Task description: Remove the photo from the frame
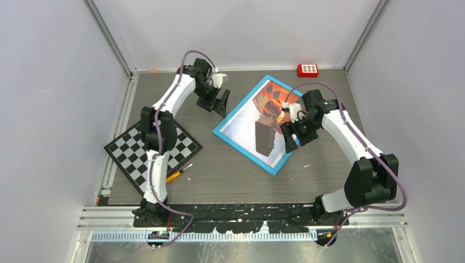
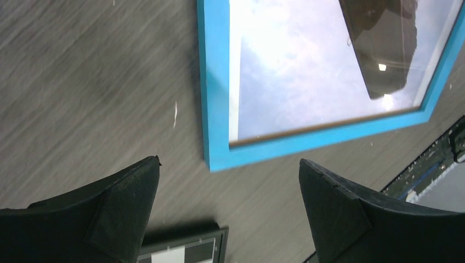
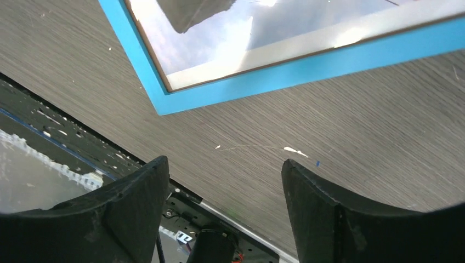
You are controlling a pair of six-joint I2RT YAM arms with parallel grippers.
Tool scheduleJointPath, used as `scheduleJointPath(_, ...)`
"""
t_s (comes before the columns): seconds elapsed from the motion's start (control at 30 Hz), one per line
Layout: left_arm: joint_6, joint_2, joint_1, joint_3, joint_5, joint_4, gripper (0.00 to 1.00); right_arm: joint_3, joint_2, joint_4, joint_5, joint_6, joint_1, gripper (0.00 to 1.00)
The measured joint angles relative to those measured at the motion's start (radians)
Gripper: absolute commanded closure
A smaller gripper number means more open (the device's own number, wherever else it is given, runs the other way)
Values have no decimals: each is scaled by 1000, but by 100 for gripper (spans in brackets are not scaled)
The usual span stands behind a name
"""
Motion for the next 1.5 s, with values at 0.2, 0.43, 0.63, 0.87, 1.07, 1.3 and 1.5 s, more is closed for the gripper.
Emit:
scheduleJointPath(0.2,-31,127,-23,89,2,21,0,0,23,7,-59,68,-164,12)
scheduleJointPath(0.43,-41,164,-47,52,14,54,3,15,204,51,-87,168,-306,12)
scheduleJointPath(0.63,-11,113,-121,-94,8,94,14,71,340,91,-96,214,-315,12)
scheduleJointPath(0.87,13,-34,-218,-362,-4,166,20,117,455,109,-112,240,-315,12)
scheduleJointPath(1.07,5,-175,-290,-584,-18,198,21,174,521,112,-149,259,-322,12)
scheduleJointPath(1.3,-2,-218,-392,-640,-108,169,17,207,544,132,-172,280,-325,11)
scheduleJointPath(1.5,11,-278,-396,-676,-132,209,11,166,487,122,-203,275,-354,10)
